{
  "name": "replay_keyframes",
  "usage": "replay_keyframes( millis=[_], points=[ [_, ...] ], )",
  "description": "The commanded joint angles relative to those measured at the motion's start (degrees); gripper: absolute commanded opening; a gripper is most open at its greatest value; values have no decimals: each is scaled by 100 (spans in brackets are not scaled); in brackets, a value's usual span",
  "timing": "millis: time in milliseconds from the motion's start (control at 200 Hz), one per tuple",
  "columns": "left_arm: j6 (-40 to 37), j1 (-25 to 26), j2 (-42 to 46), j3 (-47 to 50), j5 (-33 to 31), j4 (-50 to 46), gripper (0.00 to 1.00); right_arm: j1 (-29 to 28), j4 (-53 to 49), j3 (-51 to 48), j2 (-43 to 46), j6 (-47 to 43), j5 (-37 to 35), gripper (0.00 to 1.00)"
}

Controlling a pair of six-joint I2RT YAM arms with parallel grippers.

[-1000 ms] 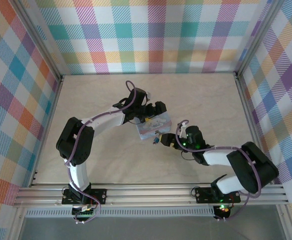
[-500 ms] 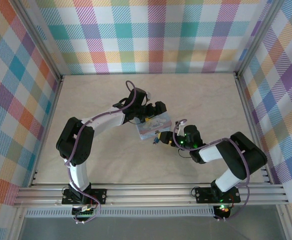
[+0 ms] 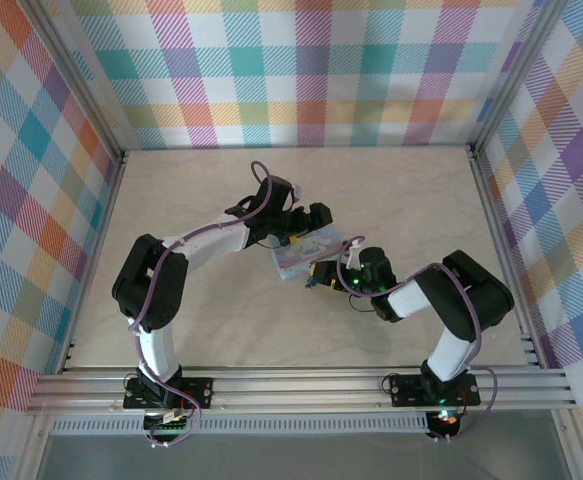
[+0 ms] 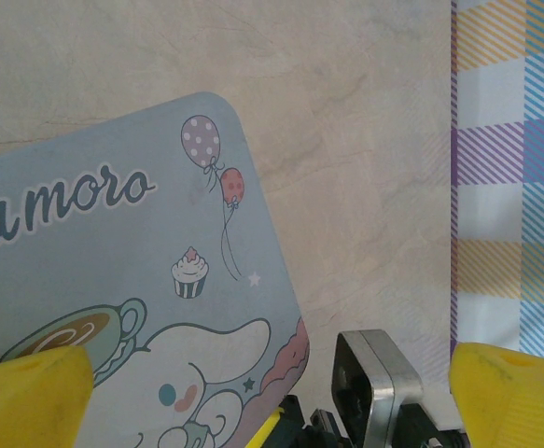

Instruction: Unlock the padlock with the key

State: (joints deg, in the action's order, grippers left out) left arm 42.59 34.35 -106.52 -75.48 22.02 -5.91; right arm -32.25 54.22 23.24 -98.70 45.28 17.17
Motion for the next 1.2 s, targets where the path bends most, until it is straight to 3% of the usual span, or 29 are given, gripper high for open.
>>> replay_keyframes(
  millis=[0, 520, 1195],
  points=[
    [39, 2, -165, -4, 143, -420, 98, -40, 325, 127, -133, 43, 157, 56],
    [40, 2, -134, -6, 152, -420, 98, -53, 1506, 173, -1043, 455, 571, 48],
    [61, 10, -132, 41, 144, -393, 98, -53, 1616, 49, -967, 377, 617, 27]
  ],
)
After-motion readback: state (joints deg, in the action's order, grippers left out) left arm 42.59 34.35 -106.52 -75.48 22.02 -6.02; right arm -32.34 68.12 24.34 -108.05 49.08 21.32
